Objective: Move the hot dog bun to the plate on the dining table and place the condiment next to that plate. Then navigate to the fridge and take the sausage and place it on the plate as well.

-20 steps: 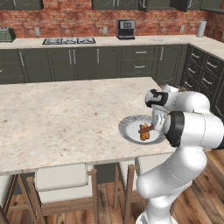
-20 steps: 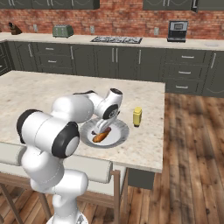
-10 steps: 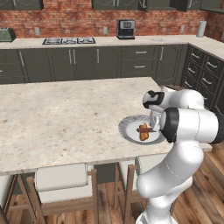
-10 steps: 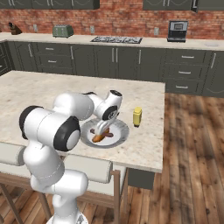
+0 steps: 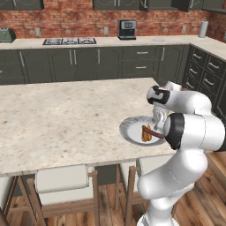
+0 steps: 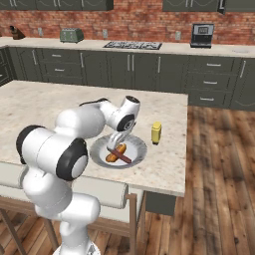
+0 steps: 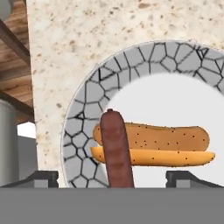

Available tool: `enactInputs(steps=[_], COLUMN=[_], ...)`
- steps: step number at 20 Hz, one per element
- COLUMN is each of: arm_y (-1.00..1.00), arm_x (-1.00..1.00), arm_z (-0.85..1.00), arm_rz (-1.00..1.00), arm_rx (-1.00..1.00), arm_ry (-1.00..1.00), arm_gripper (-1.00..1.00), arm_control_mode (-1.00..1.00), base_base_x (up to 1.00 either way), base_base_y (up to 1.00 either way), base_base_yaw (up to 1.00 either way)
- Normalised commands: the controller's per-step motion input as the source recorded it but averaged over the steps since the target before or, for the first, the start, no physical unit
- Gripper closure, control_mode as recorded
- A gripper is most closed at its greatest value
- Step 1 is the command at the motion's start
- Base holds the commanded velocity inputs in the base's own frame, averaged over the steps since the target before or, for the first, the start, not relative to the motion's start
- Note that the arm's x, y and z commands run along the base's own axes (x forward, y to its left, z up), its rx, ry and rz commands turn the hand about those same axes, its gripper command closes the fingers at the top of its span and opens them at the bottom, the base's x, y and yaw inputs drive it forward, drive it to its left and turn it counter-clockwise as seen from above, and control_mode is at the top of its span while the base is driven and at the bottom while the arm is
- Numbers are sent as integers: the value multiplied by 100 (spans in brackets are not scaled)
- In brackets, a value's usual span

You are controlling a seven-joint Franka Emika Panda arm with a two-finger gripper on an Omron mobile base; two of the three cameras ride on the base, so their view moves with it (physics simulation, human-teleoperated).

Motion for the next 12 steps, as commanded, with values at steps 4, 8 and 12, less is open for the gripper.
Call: enactInputs(steps=[4, 8, 12], arm_y=[0, 2, 5], arm_x=[-43, -62, -77], arm_z=[66, 52, 48], arm_rz=[0, 0, 0], arm_rx=[0, 0, 0], arm_ry=[-9, -7, -8], arm_gripper=[-100, -100, -100], arm_control_mode=[-100, -100, -100], base_base_x=[0, 0, 0], base_base_y=[0, 0, 0], base_base_yaw=[0, 0, 0])
